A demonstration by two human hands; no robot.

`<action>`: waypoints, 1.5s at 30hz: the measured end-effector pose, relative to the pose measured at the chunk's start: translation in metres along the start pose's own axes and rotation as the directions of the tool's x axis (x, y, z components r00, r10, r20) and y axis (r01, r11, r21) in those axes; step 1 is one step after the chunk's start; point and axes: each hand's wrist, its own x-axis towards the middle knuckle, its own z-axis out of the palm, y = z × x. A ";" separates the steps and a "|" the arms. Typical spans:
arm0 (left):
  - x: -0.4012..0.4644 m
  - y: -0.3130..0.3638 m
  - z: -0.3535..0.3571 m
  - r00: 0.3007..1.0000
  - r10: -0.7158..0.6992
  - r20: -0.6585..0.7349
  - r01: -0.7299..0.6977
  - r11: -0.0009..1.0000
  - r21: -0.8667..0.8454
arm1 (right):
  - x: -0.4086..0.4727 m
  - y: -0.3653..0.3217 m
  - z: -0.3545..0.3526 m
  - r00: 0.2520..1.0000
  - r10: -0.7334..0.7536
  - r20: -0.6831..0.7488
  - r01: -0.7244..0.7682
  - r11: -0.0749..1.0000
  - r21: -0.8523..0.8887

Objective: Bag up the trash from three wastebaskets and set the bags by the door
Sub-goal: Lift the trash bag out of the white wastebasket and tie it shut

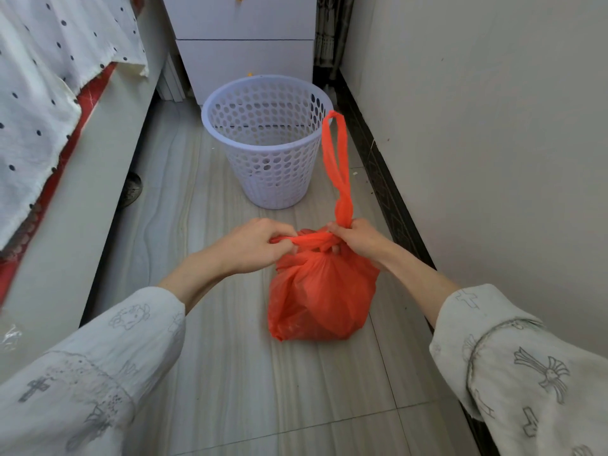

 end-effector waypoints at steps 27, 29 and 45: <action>0.015 -0.013 0.037 0.968 0.138 -0.211 -0.162 0.981 -0.105 | -0.029 -0.026 -0.019 0.848 -0.141 0.511 -0.042 0.944 0.329; 0.014 -0.016 0.040 0.965 0.140 -0.222 -0.171 0.977 -0.126 | -0.030 -0.028 -0.018 0.848 -0.154 0.507 -0.012 0.951 0.309; 0.012 -0.016 0.032 0.990 -0.117 -0.084 0.069 0.897 -0.436 | -0.028 -0.031 0.011 0.882 -0.457 0.119 0.456 0.757 -0.469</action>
